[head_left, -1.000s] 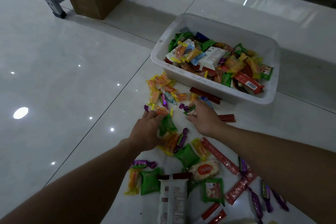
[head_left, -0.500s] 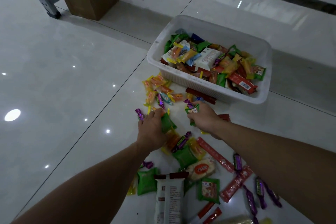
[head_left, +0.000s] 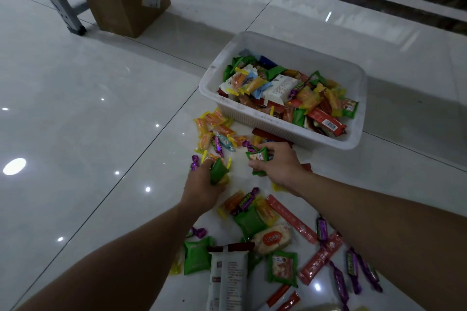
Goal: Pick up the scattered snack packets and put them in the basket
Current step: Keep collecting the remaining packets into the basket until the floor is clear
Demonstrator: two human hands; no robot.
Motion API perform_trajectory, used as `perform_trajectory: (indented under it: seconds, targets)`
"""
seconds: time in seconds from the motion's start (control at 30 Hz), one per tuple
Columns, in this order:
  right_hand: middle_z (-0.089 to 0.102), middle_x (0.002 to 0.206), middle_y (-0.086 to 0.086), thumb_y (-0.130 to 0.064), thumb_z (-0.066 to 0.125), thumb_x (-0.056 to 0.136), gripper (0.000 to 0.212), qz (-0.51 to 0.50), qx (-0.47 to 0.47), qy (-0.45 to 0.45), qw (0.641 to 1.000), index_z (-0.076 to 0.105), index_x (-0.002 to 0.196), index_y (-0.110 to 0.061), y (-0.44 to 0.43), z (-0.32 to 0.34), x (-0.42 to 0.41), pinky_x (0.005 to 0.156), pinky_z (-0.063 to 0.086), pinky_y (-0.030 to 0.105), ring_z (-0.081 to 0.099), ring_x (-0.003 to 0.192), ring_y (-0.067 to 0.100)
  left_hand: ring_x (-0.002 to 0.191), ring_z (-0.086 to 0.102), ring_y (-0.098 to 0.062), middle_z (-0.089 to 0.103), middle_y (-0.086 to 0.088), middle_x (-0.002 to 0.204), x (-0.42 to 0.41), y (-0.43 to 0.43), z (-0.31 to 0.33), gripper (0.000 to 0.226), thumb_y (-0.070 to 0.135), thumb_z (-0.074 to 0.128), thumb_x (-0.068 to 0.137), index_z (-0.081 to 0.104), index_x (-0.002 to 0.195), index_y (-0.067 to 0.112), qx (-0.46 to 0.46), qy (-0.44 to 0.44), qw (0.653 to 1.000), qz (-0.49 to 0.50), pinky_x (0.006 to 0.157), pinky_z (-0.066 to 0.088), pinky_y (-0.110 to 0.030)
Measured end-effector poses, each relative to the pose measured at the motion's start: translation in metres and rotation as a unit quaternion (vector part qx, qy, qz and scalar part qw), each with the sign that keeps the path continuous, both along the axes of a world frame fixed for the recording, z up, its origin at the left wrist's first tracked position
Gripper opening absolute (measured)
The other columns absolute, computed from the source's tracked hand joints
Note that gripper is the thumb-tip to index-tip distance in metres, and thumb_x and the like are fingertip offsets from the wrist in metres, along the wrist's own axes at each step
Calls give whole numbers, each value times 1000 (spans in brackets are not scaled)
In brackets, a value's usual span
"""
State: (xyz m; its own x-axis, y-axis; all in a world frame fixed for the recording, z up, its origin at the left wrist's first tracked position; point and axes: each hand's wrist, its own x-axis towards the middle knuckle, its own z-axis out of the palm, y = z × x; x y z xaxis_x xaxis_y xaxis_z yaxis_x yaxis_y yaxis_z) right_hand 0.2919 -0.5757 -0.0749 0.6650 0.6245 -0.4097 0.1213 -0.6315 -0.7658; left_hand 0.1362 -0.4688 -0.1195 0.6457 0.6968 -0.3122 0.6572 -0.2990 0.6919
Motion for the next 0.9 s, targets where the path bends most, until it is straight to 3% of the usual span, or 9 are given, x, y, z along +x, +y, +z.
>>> perform_trajectory:
  seconds: [0.17,0.3,0.47,0.53,0.7,0.8,0.9]
  targets:
    - [60,121,3,-18,81,76,52,0,45,-8,999,61,123,-16,3,17,1,83,58,38,60,105,19,92,60,-26,62,-7,102,1,11,17,46,16,78,75,58,116,13,-14,-43,996,77,69,47,-30]
    - [57,130,6,-17,83,73,52,-32,90,-16,995,63,122,-14,6,38,9,93,53,38,55,118,21,79,59,-21,62,-5,95,12,21,40,40,13,78,75,59,109,17,-28,-90,989,111,54,44,-25]
    - [59,125,4,-13,83,72,53,-69,138,-16,988,63,121,-11,8,62,26,91,53,34,53,106,11,92,62,-20,63,-4,105,30,25,63,48,14,80,73,60,116,15,-17,-133,983,122,62,47,-22]
    - [58,122,2,-16,83,72,55,-76,145,-19,986,62,122,-12,8,69,35,86,51,28,51,102,8,98,62,-21,62,-3,111,41,26,73,53,16,81,71,59,120,18,-26,-145,981,130,68,54,-28]
    - [58,114,-3,-20,86,69,55,-92,161,-48,981,63,119,-12,5,87,64,83,48,24,53,101,8,92,66,-16,65,-2,112,74,24,98,61,13,83,71,57,125,20,-50,-196,971,126,60,52,-17]
    - [59,109,-5,-19,86,68,52,-104,177,-54,977,64,115,-13,-1,96,88,78,51,22,56,96,8,90,67,-16,67,-2,110,100,19,108,64,15,85,68,57,125,19,-48,-208,968,129,73,59,-29]
    - [65,110,0,-21,88,66,53,-120,180,-53,975,64,112,-12,-8,99,117,86,55,35,62,98,14,95,66,-18,65,-3,114,129,12,114,70,18,88,62,58,125,21,-44,-213,968,125,81,58,-36]
